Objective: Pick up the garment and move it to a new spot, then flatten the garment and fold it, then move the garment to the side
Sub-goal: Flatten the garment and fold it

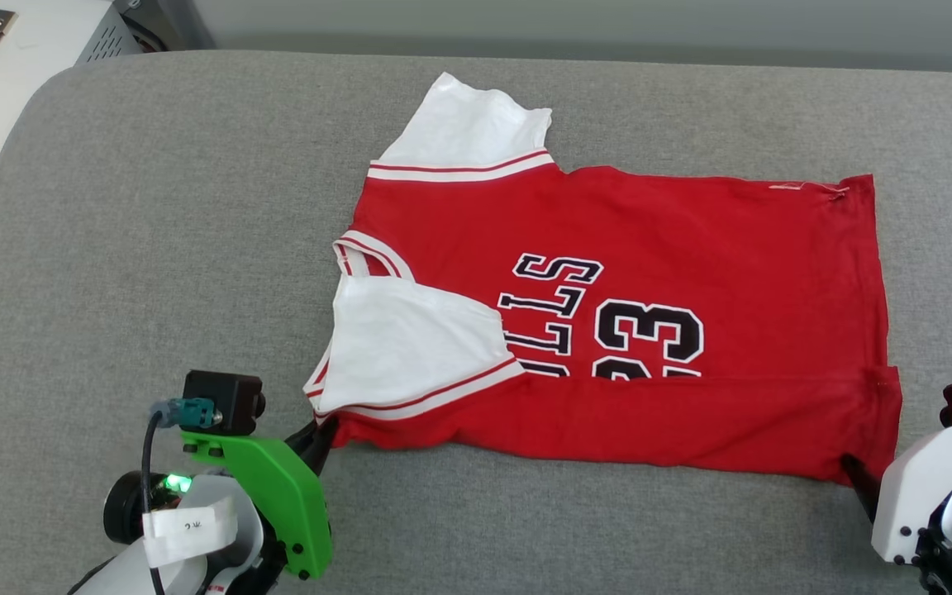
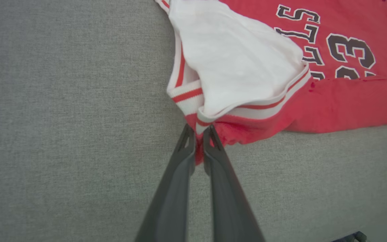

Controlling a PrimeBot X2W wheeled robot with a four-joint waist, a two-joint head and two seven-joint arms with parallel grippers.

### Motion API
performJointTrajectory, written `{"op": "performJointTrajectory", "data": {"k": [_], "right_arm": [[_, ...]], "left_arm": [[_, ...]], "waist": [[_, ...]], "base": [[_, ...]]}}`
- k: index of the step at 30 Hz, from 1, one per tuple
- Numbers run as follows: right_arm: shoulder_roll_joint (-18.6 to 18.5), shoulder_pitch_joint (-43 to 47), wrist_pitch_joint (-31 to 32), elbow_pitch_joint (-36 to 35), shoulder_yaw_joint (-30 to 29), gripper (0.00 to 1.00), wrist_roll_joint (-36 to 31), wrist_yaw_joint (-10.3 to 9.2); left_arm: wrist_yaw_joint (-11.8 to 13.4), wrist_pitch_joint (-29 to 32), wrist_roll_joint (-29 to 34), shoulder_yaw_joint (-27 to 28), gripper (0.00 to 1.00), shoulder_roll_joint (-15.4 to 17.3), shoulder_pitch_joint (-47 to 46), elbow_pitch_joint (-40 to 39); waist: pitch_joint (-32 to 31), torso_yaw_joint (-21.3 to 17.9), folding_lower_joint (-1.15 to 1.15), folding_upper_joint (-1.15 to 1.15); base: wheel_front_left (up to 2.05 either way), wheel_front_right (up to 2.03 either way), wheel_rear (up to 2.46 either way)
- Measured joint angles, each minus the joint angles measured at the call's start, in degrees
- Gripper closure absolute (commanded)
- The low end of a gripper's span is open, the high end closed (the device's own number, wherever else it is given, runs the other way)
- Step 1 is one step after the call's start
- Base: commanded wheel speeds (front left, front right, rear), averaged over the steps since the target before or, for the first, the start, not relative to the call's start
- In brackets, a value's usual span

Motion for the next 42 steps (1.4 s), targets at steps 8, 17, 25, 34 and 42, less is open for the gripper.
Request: {"op": "performJointTrajectory", "data": {"k": [8, 17, 25, 34, 42], "right_arm": [[-0.01, -1.84, -0.78, 3.13, 0.16, 1.0, -0.41, 0.01], [-2.63, -2.02, -0.34, 3.2, -0.76, 1.0, 0.3, 0.07], [-5.33, 1.59, 3.67, -0.21, -1.58, 1.0, 3.34, 0.07], [-5.63, 6.97, 7.4, -3.68, -3.56, 1.0, 3.77, 0.07], [-4.53, 7.3, 5.12, -2.16, -2.92, 0.0, 3.0, 0.05]], "left_arm": [[0.0, 0.6, 0.0, -0.59, 1.0, 0.21, 0.01, 1.59], [-0.58, 1.18, -0.58, -1.52, 1.0, 0.32, 1.74, 4.0], [-1.21, 2.13, -1.13, -3.42, 1.0, 0.33, 4.58, 4.89], [-2.65, 2.13, -1.82, -5.79, 1.0, -1.27, 6.69, 7.45], [-3.88, -0.31, -0.62, -6.73, 0.0, -3.2, 6.36, 11.71]], "waist": [[0.53, -0.25, 0.0, 0.0], [-2.1, -0.68, 0.0, 0.0], [-4.95, -1.06, 0.0, 0.0], [-5.86, -0.98, 0.0, 0.0], [-6.28, -1.26, 0.0, 0.0]], "base": [[0.0, 0.0, 0.0], [0.0, 0.0, 0.0], [0.0, 0.0, 0.0], [0.0, 0.0, 0.0], [0.0, 0.0, 0.0]]}}
